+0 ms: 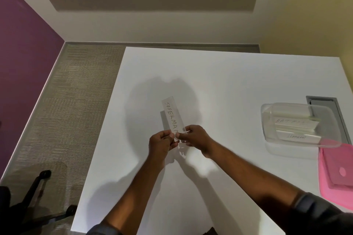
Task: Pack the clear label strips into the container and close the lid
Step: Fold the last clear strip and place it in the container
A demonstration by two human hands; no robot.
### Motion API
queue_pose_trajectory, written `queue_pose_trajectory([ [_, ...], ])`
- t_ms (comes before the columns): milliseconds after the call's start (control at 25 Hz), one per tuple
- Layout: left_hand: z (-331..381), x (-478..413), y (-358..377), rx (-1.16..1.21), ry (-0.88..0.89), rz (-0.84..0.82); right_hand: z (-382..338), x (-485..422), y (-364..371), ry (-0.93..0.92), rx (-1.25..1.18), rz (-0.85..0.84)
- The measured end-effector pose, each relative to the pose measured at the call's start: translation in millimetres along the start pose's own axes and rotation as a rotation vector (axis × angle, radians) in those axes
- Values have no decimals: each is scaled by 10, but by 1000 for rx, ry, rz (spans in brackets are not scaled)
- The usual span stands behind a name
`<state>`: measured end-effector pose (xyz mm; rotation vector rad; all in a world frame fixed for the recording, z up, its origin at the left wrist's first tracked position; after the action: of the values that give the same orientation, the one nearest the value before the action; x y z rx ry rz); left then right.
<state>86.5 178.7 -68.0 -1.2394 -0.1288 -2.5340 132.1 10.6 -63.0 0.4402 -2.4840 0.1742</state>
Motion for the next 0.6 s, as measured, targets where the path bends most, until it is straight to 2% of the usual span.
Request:
queue_pose_trajectory([
  [320,95,141,453,118,-60,-162,39,363,-613,18,27,-16],
  [600,337,187,733,195,-25,-160,160,831,-1324,-20,62,-127],
])
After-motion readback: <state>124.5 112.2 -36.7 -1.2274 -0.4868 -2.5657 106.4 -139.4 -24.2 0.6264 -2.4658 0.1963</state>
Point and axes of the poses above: each hand's wrist, its own x-axis away from the middle knuckle, its own y-axis out of the palm, z = x × y, the point moved 9 cm from there along -x, towards the middle knuckle, and after that the axes turned 8 degrees about -y, right-handed, at the moved point
